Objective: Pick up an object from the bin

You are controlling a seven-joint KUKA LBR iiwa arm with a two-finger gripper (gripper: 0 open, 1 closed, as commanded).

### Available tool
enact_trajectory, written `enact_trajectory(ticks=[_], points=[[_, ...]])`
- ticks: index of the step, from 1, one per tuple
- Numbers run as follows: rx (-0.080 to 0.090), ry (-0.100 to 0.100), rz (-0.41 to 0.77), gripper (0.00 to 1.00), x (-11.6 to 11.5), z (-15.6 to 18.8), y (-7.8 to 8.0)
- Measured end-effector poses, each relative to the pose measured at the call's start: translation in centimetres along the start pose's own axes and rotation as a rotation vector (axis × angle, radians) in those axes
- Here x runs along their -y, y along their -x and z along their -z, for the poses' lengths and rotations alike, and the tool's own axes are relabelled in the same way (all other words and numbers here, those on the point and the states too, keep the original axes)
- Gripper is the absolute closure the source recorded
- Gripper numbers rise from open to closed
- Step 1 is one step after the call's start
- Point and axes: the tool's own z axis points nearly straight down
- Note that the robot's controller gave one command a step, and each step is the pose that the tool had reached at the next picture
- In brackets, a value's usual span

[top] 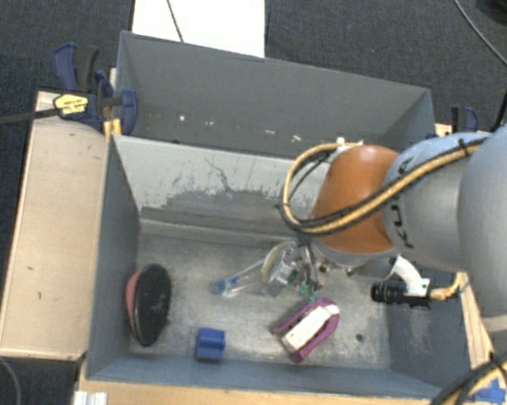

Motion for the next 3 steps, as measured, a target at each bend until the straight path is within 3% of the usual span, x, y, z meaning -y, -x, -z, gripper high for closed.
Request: enact_trajectory(ticks=[1,2,3], points=[[0.007,-0.003,0.031,1.00,-3.2,-0.2,-0.4],[0.002,0.001,-0.004,1.00,-0.3,0.0,-1.6],[-0.001,-0.001,0.034,1.00,-2.0,11.6,-3.5]])
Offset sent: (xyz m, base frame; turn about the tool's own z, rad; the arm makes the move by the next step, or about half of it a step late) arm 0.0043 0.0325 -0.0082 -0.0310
